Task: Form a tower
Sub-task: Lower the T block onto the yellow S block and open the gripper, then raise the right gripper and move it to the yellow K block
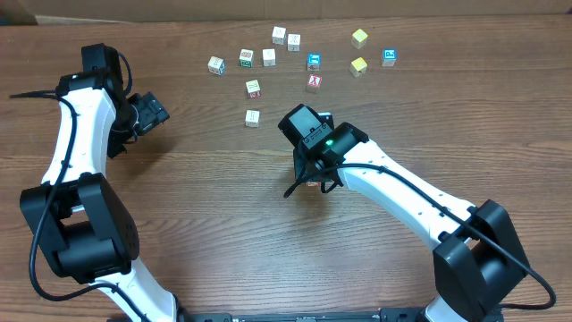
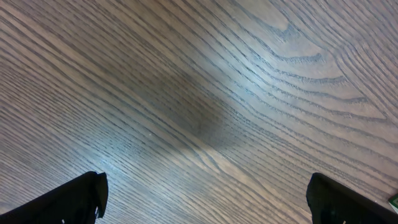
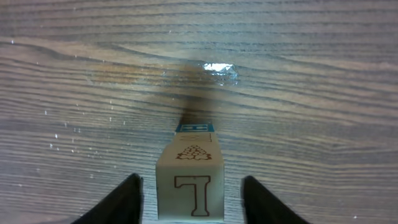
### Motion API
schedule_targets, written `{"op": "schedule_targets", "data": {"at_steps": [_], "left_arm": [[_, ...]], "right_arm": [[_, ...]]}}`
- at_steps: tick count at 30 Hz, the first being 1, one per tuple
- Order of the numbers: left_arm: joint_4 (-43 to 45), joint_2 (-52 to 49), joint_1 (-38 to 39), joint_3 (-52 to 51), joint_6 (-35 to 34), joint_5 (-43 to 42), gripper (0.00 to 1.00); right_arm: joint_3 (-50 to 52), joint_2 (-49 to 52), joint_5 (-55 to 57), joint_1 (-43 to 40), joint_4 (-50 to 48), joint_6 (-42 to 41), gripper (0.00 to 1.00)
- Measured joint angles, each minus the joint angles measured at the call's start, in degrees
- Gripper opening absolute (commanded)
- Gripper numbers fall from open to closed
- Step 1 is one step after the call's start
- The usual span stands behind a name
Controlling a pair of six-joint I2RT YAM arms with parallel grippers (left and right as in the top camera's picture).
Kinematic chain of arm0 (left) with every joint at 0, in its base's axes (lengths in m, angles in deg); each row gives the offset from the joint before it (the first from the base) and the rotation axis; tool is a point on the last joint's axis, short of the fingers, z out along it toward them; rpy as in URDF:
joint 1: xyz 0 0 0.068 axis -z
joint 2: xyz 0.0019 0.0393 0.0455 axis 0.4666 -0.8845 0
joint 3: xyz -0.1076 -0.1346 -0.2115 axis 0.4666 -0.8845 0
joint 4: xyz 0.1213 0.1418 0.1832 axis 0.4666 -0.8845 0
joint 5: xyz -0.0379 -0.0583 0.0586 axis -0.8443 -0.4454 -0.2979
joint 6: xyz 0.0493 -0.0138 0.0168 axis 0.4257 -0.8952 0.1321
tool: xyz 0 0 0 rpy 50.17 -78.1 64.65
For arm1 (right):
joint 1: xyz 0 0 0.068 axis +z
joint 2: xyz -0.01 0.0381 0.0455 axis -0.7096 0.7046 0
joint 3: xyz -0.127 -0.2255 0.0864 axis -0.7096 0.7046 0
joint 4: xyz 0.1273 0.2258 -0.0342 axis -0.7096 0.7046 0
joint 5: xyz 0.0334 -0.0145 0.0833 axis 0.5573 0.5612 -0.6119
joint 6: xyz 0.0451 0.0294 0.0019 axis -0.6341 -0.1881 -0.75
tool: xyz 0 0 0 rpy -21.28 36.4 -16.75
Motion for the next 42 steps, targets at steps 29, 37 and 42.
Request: {"op": "schedule_targets", "data": {"at_steps": [29, 37, 42], "left_arm": [[0.0, 0.0, 0.0, 0.0, 0.0, 0.0, 1.00], [0.0, 0.0, 0.0, 0.0, 0.0, 0.0, 1.00], [0.0, 0.0, 0.0, 0.0, 0.0, 0.0, 1.00]], "right_arm": [[-38.7, 2.8, -4.9, -27.5, 2.9, 14.8, 0.85], [-38.5, 16.5, -5.4, -27.9, -9.4, 17.0, 0.89], [-38.1, 26.8, -5.4, -27.8, -13.7, 20.2, 0.91]]}}
